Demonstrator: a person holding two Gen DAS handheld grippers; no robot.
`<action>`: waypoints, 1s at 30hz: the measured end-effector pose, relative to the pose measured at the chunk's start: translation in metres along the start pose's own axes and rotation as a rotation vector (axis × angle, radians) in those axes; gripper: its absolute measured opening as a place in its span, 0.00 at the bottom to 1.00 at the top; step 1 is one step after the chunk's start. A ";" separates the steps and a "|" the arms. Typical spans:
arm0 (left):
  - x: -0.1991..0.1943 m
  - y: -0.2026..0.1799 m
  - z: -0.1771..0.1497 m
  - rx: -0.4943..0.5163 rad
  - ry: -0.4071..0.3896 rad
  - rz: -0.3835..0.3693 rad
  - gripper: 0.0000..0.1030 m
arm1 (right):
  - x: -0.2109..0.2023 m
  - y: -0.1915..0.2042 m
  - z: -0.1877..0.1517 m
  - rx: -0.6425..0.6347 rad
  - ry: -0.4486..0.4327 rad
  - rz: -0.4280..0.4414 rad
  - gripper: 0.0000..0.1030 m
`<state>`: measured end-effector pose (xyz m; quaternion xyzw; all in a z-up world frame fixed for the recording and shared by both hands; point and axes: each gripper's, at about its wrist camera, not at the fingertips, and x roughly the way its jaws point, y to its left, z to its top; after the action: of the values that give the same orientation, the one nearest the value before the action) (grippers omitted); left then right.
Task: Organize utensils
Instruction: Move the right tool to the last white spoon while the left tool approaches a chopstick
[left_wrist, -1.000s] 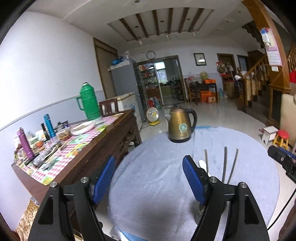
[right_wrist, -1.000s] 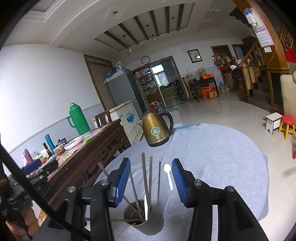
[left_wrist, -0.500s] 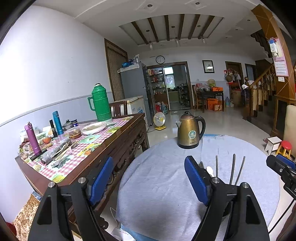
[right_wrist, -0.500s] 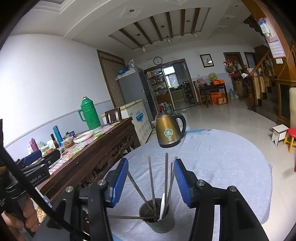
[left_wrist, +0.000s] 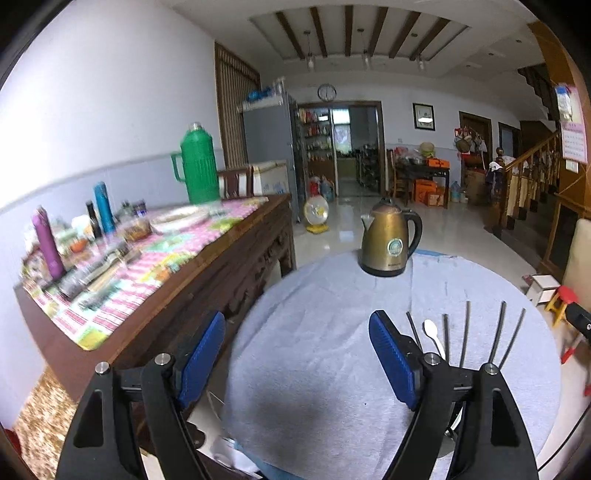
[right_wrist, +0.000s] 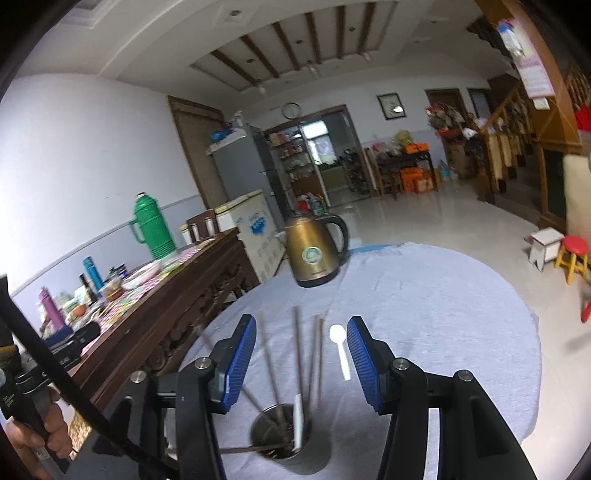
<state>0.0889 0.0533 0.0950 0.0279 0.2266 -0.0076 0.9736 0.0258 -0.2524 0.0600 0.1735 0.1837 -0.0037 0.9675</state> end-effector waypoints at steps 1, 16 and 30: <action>0.012 0.005 0.002 -0.010 0.020 -0.015 0.78 | 0.008 -0.009 0.004 0.012 0.014 -0.009 0.53; 0.229 -0.044 -0.018 0.067 0.485 -0.279 0.78 | 0.259 -0.092 -0.010 0.088 0.566 0.144 0.50; 0.311 -0.121 -0.033 0.096 0.632 -0.343 0.78 | 0.380 -0.089 -0.016 0.019 0.743 0.169 0.44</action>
<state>0.3503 -0.0665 -0.0782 0.0363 0.5173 -0.1722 0.8375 0.3686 -0.3093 -0.1196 0.1865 0.5069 0.1377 0.8302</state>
